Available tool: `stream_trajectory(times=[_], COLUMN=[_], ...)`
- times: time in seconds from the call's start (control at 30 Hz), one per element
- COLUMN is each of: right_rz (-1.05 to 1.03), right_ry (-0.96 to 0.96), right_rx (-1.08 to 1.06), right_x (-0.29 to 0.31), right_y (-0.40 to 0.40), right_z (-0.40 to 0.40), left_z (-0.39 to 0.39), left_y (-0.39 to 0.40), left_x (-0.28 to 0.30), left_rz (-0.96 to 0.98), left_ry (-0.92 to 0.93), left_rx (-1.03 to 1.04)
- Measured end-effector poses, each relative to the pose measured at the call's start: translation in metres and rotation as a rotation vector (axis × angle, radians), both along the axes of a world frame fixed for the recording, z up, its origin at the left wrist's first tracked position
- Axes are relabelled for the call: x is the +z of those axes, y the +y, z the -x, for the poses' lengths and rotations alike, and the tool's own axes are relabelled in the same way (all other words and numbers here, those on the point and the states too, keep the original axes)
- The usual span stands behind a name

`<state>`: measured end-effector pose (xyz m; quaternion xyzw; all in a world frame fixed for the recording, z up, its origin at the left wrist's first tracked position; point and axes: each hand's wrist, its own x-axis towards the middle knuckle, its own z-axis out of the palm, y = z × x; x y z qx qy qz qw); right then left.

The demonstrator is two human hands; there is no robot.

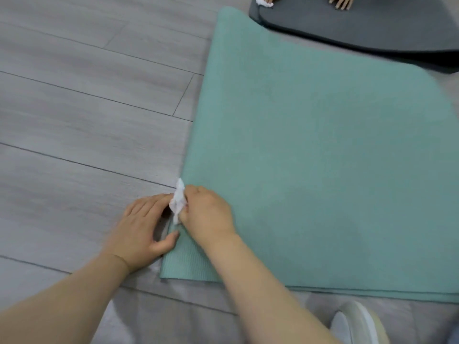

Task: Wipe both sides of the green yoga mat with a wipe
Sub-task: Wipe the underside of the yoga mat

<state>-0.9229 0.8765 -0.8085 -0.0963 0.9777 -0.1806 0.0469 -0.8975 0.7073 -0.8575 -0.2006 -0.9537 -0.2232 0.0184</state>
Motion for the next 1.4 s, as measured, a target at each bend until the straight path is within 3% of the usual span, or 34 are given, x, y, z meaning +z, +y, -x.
stream_trajectory(times=[0.17,0.27,0.33,0.47,0.57,0.63,0.73,0.8,0.9,1.03,1.17,1.23,1.4], right_rz=[-0.119,-0.133,-0.05,0.07,0.033,-0.052,-0.149,-0.183,-0.072,0.094,0.142,0.101,-0.136], right_ry=[-0.077,-0.076,-0.025,-0.013,-0.008,-0.056,-0.068,-0.058,0.011,0.022,-0.045,-0.072,-0.094], right_rx=[-0.491,-0.845,-0.771,-0.292,-0.069,-0.145,-0.492,-0.621,-0.525,-0.113,0.033,-0.013,-0.466], right_x=[0.004,0.008,-0.004,-0.007,0.0,0.001,0.014,0.02,0.002,-0.006,-0.002,-0.007,0.006], right_y=[0.162,0.199,0.16,0.007,0.004,0.057,0.157,0.181,0.122,-0.014,-0.005,0.041,0.154], right_z=[-0.028,-0.052,-0.046,-0.03,-0.026,-0.031,-0.058,-0.074,-0.073,-0.051,-0.05,-0.061,-0.092], left_z=[-0.001,0.0,0.0,-0.001,-0.002,-0.002,-0.003,-0.002,-0.003,-0.002,-0.001,-0.001,-0.001], left_y=[-0.002,-0.001,-0.002,-0.001,-0.002,-0.002,-0.003,-0.003,-0.003,-0.003,-0.002,-0.003,-0.003], left_x=[0.002,0.001,0.002,0.0,0.001,0.002,0.003,0.003,0.002,0.002,0.0,0.0,0.001], left_rz=[0.009,0.013,0.03,0.054,0.055,0.048,0.045,0.045,0.046,-0.019,-0.03,0.004,0.01], left_ry=[-0.018,-0.008,-0.01,-0.013,-0.015,-0.016,-0.025,-0.008,-0.014,-0.019,-0.012,-0.009,0.005], left_rx=[-0.011,-0.007,-0.009,-0.005,-0.003,-0.022,-0.034,-0.041,-0.039,-0.015,-0.01,-0.012,-0.007])
